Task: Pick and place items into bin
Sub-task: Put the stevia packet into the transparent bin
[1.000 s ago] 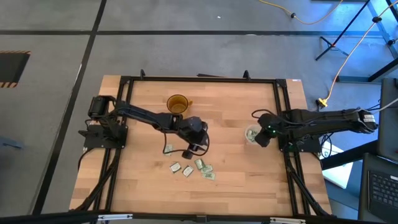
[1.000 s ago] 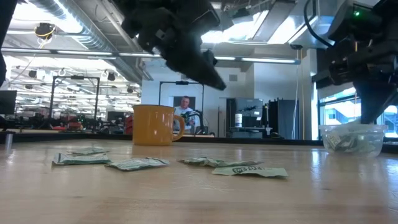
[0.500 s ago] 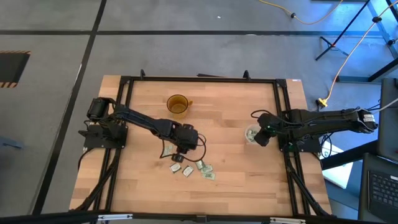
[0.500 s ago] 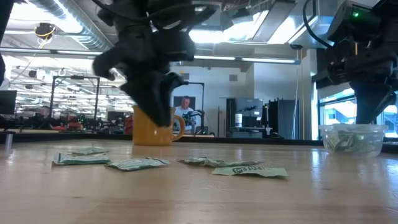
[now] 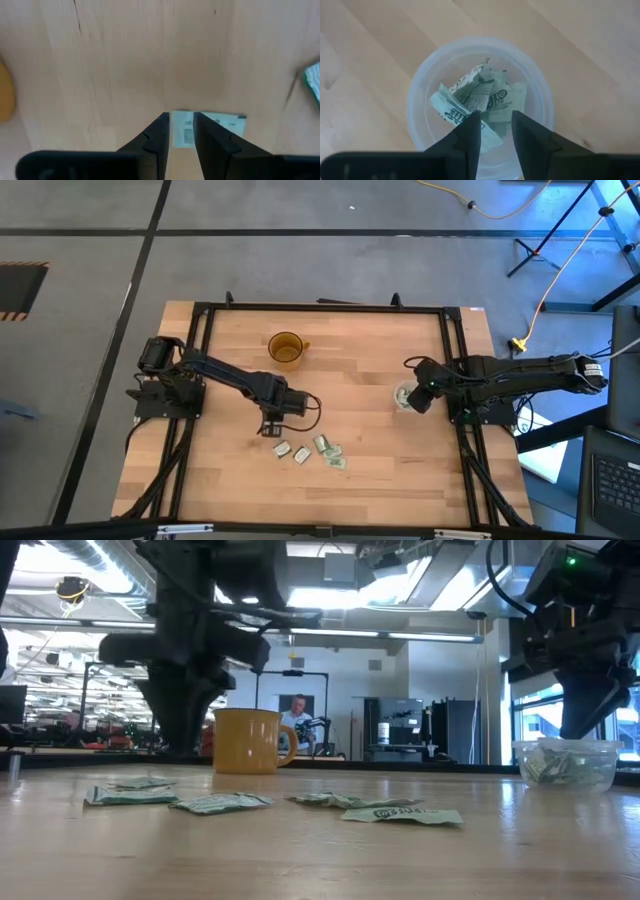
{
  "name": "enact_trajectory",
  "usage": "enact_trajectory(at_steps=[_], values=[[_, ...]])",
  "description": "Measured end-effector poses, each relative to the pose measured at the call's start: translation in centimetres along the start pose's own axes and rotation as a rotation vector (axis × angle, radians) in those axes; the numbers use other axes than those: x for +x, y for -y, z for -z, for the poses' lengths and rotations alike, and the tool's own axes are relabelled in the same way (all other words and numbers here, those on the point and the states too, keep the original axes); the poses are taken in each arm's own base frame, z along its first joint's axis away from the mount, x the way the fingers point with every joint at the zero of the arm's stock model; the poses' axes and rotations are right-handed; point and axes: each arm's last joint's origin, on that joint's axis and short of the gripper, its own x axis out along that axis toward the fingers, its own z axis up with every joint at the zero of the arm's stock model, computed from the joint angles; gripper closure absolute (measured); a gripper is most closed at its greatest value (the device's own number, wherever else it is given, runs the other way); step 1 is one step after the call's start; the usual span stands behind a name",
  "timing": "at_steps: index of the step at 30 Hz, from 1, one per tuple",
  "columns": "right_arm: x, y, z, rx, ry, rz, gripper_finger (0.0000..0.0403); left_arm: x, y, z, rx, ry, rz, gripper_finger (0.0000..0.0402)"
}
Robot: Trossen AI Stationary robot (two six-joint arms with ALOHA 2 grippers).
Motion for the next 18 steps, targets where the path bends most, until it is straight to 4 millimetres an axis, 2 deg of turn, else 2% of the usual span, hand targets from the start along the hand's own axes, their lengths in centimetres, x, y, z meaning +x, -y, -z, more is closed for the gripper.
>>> enact_trajectory(at_steps=[7,12,18], values=[[0.0,-0.1,-0.1,0.001,0.010,-0.009,0.0290,1.4,-0.4,1.2,-0.050,-0.058,0.002,0.0326],[0.0,-0.1,-0.1,-0.003,0.010,-0.009,0.0290,2.7,-0.4,1.8,-0.096,-0.056,0.073,0.0317],[0.0,-0.1,-0.1,-0.019,0.010,-0.009,0.0290,3.1,-0.4,2.3,-0.097,-0.050,0.088,0.0314]])
